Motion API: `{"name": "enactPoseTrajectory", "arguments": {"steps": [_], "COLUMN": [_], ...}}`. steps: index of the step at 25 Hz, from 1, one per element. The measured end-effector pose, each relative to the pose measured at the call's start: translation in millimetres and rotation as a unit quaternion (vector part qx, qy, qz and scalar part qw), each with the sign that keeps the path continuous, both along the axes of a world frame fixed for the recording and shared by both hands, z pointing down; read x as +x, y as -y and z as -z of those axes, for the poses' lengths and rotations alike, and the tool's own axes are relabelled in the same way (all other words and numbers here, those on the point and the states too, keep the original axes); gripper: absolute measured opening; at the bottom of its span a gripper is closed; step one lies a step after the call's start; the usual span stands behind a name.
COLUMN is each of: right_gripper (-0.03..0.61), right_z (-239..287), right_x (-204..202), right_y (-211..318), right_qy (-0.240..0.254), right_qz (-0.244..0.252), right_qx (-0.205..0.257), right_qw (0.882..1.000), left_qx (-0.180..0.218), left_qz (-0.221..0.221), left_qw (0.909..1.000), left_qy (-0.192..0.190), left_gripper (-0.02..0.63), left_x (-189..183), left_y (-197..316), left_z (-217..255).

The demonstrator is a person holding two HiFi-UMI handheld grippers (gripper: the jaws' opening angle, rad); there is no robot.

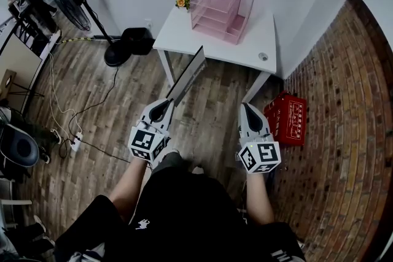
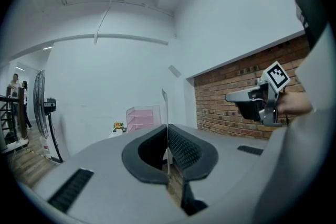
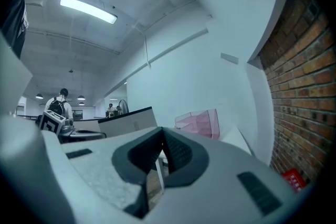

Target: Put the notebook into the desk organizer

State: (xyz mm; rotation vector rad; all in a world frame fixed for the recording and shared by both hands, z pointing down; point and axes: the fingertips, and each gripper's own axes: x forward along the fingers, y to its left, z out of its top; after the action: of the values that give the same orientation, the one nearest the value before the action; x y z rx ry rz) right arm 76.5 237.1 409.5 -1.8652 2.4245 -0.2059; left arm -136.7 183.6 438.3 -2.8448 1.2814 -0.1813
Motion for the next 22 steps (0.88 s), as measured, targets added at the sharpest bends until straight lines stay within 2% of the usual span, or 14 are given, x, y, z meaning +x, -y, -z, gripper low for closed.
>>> {"name": "enactPoseTrajectory", "arguments": {"steps": [10,22], "right_gripper": [0.002,0.002], "right_z": [-9.1,-11.5], "right_x": [10.4,11.8], "right_y": [19.6,84.2], "right_qy": [0.010,0.000], "right_qz": [-0.010,-0.032], "right_qx": [-0.013,-0.030], "right_qw": [1.000,0.999], "left_qx": [-0.030,-0.041], "left_qz": [-0.008,-0.035], "left_qw": [0.9995,0.9984], "left_qy": [-0.007,-0.014], "left_gripper": [0.008,0.008], "left_x": [12.0,19.4], "left_y": [23.3,104.5], "left_z": [-13.4,-26.5]}}
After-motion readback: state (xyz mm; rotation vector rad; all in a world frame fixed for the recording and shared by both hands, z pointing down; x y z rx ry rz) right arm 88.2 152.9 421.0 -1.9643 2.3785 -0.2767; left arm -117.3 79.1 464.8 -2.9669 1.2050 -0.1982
